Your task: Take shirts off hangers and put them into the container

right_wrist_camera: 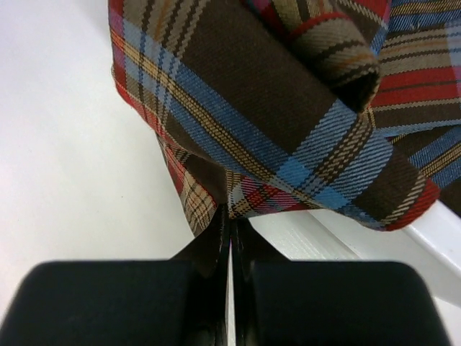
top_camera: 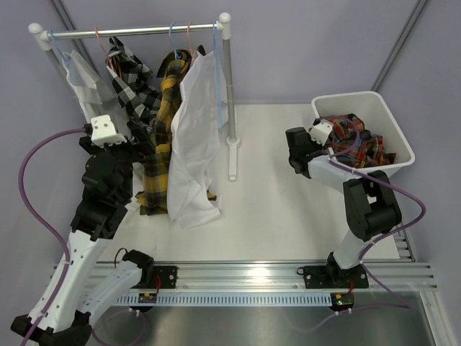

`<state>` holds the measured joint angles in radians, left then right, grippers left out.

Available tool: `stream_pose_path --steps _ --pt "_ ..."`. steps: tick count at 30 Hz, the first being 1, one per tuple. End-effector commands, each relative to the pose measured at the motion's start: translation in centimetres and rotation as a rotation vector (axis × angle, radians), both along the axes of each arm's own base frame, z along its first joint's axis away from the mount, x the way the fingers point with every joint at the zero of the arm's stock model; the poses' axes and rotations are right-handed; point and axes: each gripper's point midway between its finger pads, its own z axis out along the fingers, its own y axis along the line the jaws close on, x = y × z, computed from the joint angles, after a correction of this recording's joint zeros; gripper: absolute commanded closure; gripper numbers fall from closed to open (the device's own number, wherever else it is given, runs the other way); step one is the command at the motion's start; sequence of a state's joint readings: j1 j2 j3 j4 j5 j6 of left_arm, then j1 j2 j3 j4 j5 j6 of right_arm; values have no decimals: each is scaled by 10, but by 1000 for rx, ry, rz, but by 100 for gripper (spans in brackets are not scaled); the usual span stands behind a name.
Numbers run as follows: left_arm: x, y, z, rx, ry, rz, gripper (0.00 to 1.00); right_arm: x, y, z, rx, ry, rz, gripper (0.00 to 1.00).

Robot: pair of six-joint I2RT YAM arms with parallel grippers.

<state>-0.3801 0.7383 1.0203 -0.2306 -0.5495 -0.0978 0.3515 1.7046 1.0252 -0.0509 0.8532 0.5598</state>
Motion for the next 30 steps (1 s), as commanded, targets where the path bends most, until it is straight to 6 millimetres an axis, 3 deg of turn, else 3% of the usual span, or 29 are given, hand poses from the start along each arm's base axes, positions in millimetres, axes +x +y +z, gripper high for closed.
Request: stream_pose_path --steps 1,7,10,14,15,18,19,22,26,30 --pt "-2 4 16 -31 -71 15 1 11 -4 44 -24 -92 -38 100" --pt "-3 4 15 -32 -71 14 1 23 6 131 -5 -215 58 100" --pt "-3 4 16 -32 -73 16 1 26 2 173 7 -276 70 100" --pt "-2 5 15 -28 -70 19 1 27 -31 207 43 -329 11 100" --pt "-2 5 15 -26 -70 19 1 27 -52 212 55 -330 -28 100" --pt "-3 6 16 -27 -74 21 1 25 -84 202 82 -285 -85 100" --pt "-3 6 16 -27 -74 23 1 24 -105 200 90 -279 -121 100" --pt "-4 6 17 -26 -75 23 1 17 -136 175 113 -209 -174 100" --pt "-3 6 16 -25 -72 21 1 13 -157 110 196 -65 -221 100" --pt "-2 5 15 -23 -69 21 1 16 -156 51 241 101 -209 100"
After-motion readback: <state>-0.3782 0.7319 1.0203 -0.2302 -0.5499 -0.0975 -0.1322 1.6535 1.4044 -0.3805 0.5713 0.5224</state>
